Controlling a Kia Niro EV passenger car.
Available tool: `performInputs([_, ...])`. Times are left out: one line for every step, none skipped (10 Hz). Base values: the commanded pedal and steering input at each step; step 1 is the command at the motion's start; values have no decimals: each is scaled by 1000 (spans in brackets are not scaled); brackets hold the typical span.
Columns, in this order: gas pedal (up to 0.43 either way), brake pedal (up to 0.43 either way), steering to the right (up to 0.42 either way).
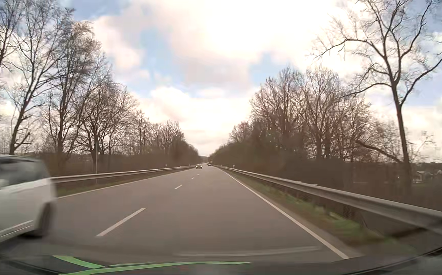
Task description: Follow the waypoints while adhering to traffic rules and regulations
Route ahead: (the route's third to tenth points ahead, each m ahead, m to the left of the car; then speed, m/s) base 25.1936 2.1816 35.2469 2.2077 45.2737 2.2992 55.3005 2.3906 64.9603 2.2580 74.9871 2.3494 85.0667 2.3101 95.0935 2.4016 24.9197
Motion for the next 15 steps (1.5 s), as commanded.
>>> performInputs([209,0,-1])
performInputs([209,0,-1])
performInputs([209,0,-1])
performInputs([209,0,-1])
performInputs([209,0,-2])
performInputs([209,0,-2])
performInputs([209,0,-2])
performInputs([209,0,-2])
performInputs([209,0,-2])
performInputs([209,0,-2])
performInputs([209,0,-2])
performInputs([209,0,-2])
performInputs([209,0,-2])
performInputs([209,0,-2])
performInputs([209,0,-2])
